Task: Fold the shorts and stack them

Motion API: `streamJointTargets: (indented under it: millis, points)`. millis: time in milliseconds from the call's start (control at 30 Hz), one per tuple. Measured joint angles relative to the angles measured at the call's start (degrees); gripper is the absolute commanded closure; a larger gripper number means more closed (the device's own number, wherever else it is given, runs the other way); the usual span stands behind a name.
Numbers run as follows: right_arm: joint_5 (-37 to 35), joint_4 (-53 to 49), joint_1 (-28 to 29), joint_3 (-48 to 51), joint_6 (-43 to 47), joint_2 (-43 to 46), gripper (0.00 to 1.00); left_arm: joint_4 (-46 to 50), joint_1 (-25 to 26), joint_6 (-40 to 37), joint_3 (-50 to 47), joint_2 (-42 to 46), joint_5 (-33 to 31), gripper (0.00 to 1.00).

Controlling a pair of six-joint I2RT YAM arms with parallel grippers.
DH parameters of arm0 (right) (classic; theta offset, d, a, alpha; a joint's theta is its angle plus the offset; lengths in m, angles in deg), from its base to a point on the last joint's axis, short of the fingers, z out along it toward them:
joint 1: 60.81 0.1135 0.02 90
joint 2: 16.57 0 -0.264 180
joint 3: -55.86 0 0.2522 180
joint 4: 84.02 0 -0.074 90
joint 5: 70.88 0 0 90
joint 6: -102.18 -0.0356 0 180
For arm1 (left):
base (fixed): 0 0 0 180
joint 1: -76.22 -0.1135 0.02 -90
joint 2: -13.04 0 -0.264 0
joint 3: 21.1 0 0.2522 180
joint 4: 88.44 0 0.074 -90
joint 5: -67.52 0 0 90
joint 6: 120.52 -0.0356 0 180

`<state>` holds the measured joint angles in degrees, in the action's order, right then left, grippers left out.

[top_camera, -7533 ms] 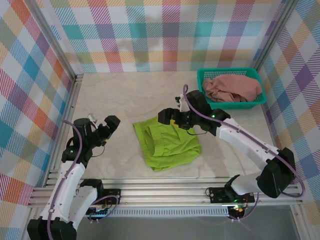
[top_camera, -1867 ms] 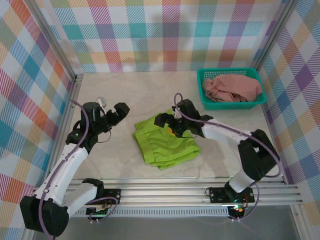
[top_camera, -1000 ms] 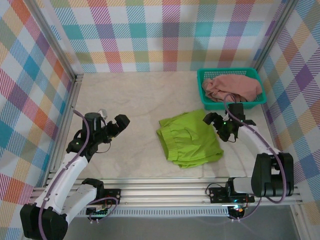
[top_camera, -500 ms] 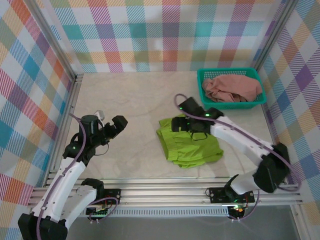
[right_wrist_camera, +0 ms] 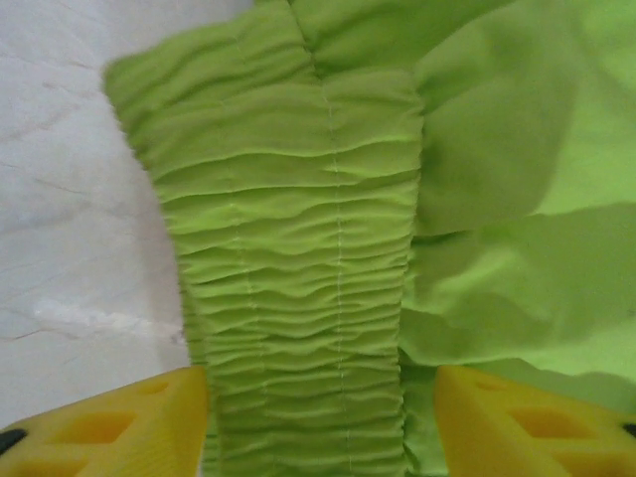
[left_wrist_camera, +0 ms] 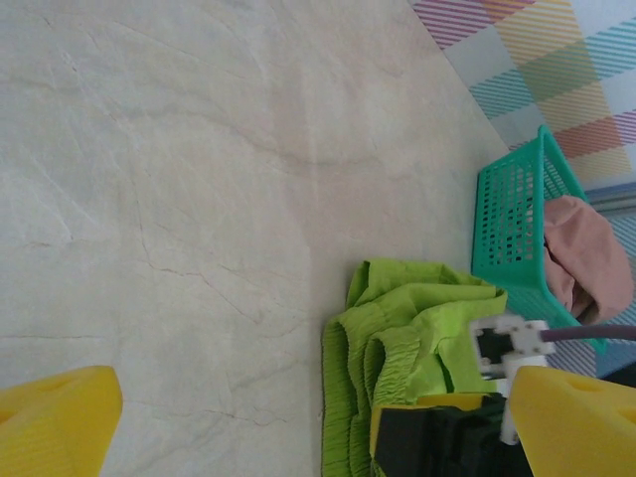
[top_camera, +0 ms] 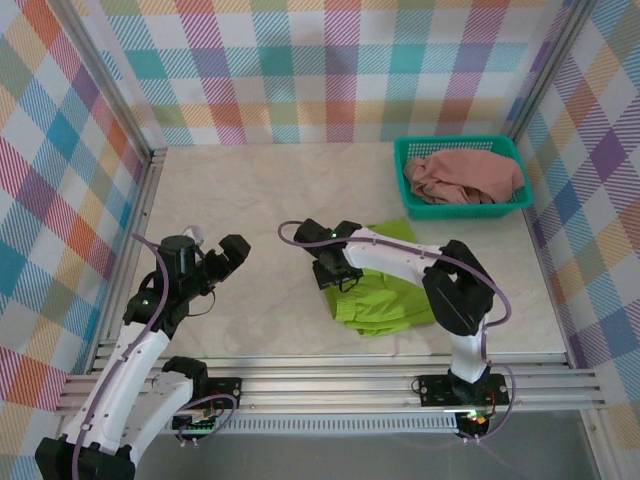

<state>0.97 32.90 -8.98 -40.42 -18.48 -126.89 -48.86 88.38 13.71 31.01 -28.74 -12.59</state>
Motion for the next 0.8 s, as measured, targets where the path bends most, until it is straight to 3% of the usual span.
streamJointTargets:
  millis: [100, 500, 800]
  points:
    - [1.1, -0.3, -1.9, 0.7, -0.1, -1.8, 0.54, 0.0, 0.0, 0.1, 0.0, 0.2, -0.1, 0.0]
    - [1.1, -2.6, -18.7, 10.7, 4.7, 4.0, 0.54, -0.5, 0.0, 1.2, -2.3, 0.5, -0.1, 0.0]
    - [-4.0, -6.7, -25.2, 11.6, 13.3, 4.0, 0.53, -2.1, 0.0, 1.4, -3.7, 0.3, -0.1, 0.0]
